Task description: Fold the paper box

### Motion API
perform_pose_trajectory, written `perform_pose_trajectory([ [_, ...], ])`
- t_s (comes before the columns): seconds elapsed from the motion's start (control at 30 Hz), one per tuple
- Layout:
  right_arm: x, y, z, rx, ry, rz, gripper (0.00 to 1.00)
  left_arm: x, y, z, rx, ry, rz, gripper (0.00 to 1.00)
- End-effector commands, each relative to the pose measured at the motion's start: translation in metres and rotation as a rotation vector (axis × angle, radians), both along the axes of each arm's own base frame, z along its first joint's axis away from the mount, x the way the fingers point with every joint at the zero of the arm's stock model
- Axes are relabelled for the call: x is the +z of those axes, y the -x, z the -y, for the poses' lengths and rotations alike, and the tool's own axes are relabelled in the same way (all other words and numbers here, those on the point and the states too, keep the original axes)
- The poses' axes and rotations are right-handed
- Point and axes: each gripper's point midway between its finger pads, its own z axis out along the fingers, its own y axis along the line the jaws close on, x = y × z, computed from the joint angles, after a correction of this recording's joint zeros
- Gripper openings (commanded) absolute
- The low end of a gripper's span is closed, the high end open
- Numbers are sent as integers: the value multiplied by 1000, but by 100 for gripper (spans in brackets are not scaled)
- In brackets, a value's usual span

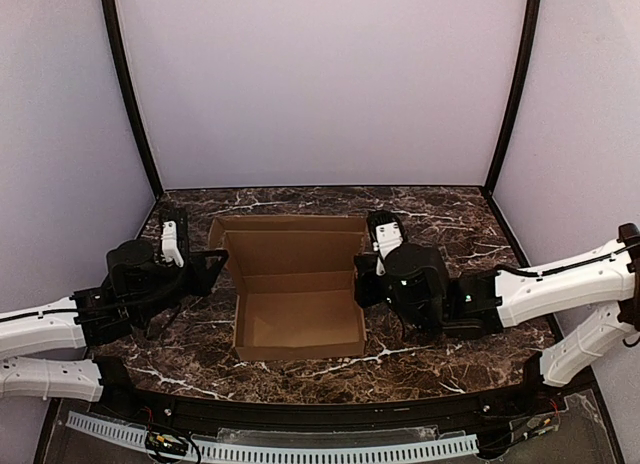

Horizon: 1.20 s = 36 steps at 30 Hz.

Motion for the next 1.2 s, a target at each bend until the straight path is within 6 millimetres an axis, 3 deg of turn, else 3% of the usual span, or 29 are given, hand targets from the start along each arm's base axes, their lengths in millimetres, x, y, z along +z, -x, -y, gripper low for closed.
perform_pose_trajectory([
  [0.0,-56,27,-9,98,108,-114,0,-79,33,0,-87,-121,-236,1],
  [0.3,-59,31,-16,114,126,-115,0,-55,24,15,-77,-43,-251,1],
  [0.53,-41,30,-17,126,112,-89,0,-47,19,25,-86,-8,-252,1],
  [0.7,-39,33,-16,133,102,-90,0,-51,20,24,-85,-12,-262,1],
  [1.0,-60,39,-6,118,123,-137,0,-73,33,12,-85,-22,-301,1],
  [1.17,-60,41,-4,113,111,-151,11,-82,38,3,-67,-23,-319,1],
])
